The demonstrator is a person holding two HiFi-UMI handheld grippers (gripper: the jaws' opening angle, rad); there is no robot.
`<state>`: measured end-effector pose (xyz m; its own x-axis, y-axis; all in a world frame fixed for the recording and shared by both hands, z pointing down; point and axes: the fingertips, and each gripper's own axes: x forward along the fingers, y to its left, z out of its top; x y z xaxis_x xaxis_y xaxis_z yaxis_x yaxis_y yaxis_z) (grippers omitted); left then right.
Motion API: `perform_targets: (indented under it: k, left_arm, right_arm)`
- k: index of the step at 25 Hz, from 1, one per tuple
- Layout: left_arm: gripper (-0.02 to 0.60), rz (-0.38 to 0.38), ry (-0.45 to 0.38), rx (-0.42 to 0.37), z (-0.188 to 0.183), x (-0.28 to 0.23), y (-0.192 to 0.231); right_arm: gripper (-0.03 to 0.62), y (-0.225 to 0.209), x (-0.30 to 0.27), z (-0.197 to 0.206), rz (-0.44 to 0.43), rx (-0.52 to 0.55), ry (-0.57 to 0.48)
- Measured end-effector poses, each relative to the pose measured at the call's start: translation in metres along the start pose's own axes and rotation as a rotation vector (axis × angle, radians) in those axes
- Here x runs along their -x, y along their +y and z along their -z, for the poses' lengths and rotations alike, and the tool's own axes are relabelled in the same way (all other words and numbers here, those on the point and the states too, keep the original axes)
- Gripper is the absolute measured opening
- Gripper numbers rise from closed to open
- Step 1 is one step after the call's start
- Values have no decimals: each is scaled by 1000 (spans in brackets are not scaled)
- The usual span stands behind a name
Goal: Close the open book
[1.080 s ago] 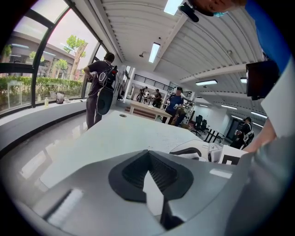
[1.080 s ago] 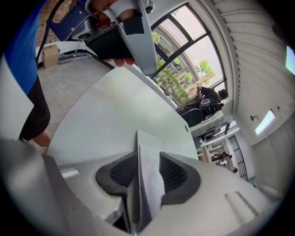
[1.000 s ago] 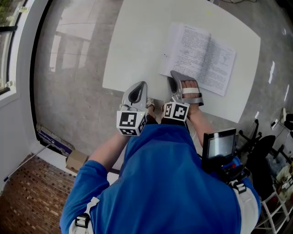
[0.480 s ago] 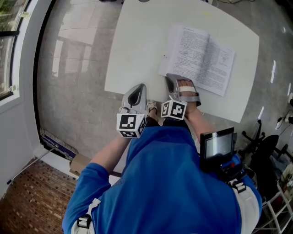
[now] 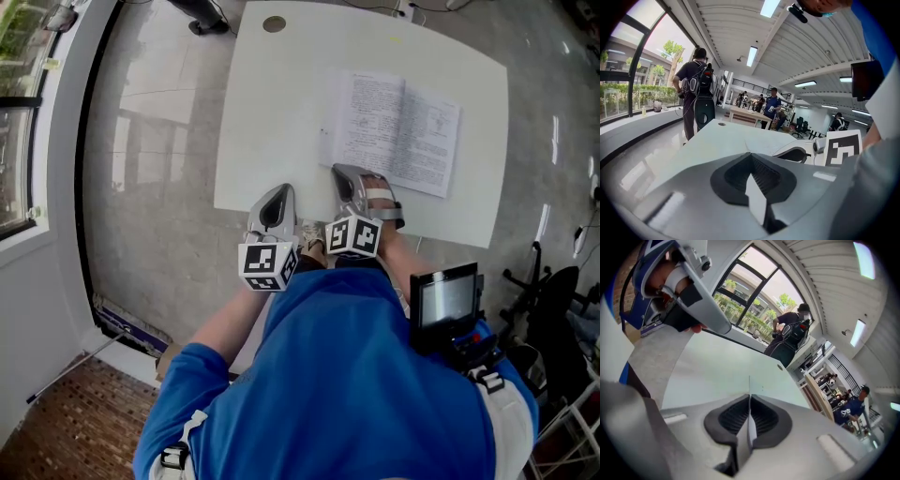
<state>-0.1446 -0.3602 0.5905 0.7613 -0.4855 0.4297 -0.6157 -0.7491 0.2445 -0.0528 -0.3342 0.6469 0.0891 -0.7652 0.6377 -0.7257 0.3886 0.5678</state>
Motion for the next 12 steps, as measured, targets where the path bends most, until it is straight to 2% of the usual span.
perform_targets:
  k: [12]
  left_arm:
    - [6,101,-38,-88,-29,-10,-38]
  right_arm:
    - [12,-47,54,8,131,-296,-108]
